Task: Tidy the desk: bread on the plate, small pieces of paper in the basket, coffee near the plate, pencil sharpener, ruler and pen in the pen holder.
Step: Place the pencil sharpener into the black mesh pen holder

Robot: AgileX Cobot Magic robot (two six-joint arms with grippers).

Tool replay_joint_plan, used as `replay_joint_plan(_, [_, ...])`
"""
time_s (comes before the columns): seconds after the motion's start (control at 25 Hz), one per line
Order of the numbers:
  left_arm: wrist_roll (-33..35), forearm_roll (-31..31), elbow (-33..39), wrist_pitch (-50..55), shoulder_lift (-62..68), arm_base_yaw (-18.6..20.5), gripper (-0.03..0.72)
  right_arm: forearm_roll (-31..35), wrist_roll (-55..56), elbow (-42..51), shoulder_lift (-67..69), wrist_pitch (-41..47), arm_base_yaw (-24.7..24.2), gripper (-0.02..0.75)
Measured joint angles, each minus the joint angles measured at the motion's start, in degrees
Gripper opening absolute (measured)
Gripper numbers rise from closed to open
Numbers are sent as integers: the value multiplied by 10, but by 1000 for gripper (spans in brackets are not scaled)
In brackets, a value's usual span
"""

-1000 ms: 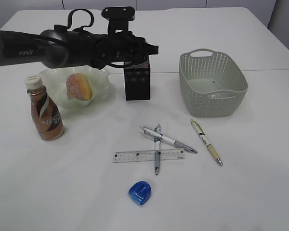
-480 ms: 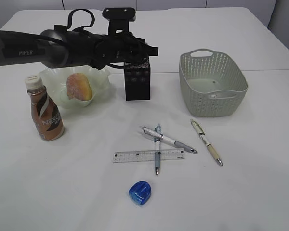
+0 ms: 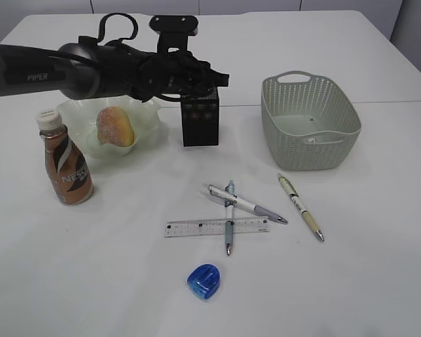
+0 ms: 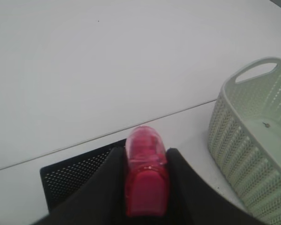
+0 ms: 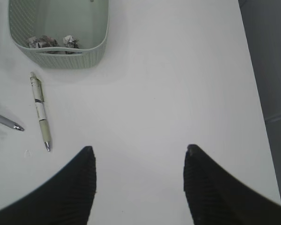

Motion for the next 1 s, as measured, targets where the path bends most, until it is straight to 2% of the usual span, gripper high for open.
replay_joint_plan(0.24, [0, 1, 0, 2, 0, 0, 202, 0, 0, 0, 0, 0, 0, 467])
replay_joint_plan(0.52, [0, 2, 0, 2, 0, 1, 287, 0, 0, 0, 0, 0, 0, 467])
replay_joint_plan(0.76, [0, 2, -1, 5, 0, 1, 296, 0, 0, 0, 0, -1, 0, 467])
replay_joint_plan(1.0, [0, 4, -30, 70, -5, 1, 298, 0, 0, 0, 0, -1, 0, 467])
